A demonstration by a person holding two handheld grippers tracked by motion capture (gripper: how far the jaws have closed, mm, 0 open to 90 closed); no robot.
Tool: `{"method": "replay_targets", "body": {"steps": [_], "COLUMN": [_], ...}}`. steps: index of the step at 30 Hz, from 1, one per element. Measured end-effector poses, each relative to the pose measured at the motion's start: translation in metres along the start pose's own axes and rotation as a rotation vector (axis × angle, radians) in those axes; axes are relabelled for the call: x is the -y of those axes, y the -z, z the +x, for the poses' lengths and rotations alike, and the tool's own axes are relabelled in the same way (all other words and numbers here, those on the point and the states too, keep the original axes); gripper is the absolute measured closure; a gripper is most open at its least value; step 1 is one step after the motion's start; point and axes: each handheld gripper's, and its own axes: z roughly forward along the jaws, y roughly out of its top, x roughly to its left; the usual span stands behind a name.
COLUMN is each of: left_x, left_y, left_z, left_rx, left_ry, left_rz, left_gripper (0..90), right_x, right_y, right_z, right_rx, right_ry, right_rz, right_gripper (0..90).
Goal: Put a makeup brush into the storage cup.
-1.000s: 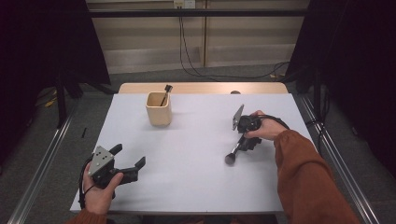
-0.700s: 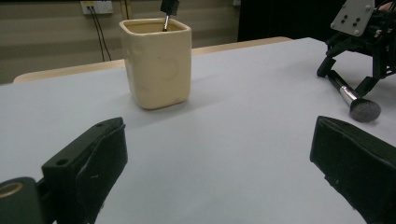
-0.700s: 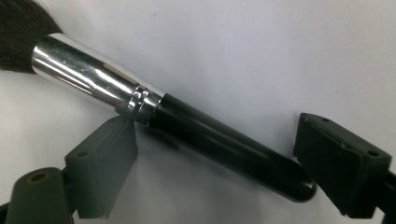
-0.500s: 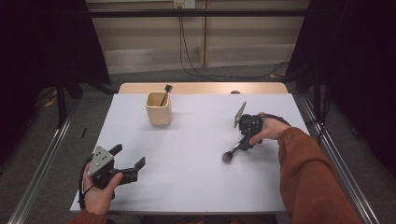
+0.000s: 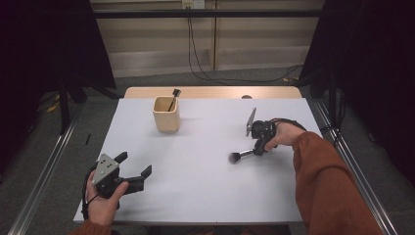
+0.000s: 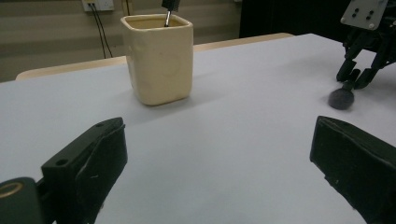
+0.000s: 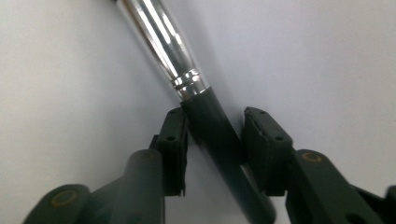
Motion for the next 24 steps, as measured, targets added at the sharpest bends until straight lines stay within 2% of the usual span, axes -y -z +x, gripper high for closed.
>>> {"method": "replay_targets", "body": {"steps": [1, 6, 13, 17, 21, 24], "left_x": [0.0, 0.0, 0.0, 0.0, 0.0, 0.0], "left_y": [0.0, 0.0, 0.0, 0.0, 0.0, 0.0], "left_z": [0.0, 0.0, 0.001, 0.001, 0.0, 0.0], "left_rx": [0.0, -0.008, -0.01, -0.01, -0.01, -0.012], "left_ry": [0.0, 0.007, 0.01, 0.011, 0.014, 0.016], "left_rz": [0.0, 0.0, 0.001, -0.001, -0.006, -0.006], "left_gripper": [4.0, 3.7, 3.7, 3.7, 3.6, 3.6], "right_x": [0.0, 0.001, 0.003, 0.006, 0.01, 0.011], "right_y": [0.001, 0.001, 0.001, 0.001, 0.002, 0.005], "right_z": [0.001, 0.001, 0.001, 0.0, 0.001, 0.002], "right_rx": [-0.005, -0.012, -0.018, 0.0, 0.011, 0.026], "right_ry": [-0.011, -0.004, -0.019, -0.045, -0.08, -0.079], "right_rz": [0.008, -0.004, -0.007, -0.058, -0.078, -0.099], "right_gripper": [68.5, 75.1, 75.5, 75.6, 75.6, 75.6]}}
